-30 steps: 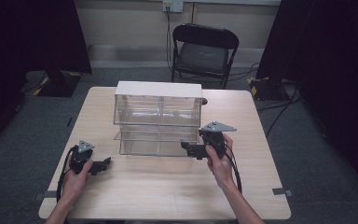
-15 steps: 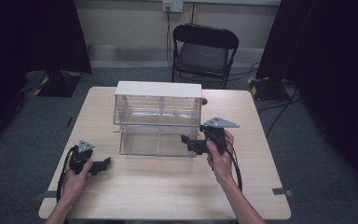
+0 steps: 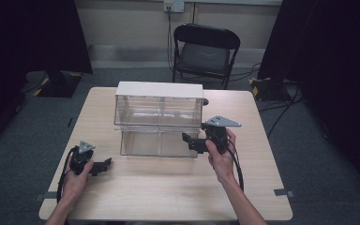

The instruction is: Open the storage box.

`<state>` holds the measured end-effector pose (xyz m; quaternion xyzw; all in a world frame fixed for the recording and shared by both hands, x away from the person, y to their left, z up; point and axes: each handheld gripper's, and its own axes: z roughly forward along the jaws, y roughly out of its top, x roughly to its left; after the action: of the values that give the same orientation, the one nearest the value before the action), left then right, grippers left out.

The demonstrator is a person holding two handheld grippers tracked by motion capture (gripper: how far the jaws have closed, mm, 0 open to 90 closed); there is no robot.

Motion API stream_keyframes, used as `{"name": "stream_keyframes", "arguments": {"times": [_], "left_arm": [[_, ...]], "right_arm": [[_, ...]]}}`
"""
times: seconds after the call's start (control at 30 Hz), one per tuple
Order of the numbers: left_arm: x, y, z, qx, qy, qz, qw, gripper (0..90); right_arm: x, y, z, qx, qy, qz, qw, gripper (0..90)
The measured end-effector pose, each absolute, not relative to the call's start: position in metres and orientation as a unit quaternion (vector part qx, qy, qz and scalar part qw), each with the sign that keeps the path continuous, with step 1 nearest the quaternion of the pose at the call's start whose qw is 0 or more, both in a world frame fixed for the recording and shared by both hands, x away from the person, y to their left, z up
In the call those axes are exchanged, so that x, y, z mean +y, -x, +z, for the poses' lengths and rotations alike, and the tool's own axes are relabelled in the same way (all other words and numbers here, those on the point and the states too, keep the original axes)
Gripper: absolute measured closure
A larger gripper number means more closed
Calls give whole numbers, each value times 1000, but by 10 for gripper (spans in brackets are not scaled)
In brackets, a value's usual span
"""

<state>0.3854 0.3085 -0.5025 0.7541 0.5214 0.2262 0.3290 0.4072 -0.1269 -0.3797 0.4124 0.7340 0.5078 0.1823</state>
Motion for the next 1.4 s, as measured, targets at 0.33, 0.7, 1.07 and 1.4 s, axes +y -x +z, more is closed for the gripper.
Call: {"name": "stream_keyframes", "arguments": {"times": [0.33,0.7,1.07,1.4], "left_arm": [[308,-385,-503,522,-754,227,329,96],[308,-385,-503,522,-754,227,329,95],[309,-385,-503,522,-754,227,329,95],[308,-385,-503,522,-754,227,329,96]], "right_arm": [[-125,-407,-378,734,-406,515,174,138],[-125,-408,-378,733,-406,519,170,136],[-124,-408,-379,728,-409,522,170,129],[-124,-408,-379,728,-411,522,171,129]]}}
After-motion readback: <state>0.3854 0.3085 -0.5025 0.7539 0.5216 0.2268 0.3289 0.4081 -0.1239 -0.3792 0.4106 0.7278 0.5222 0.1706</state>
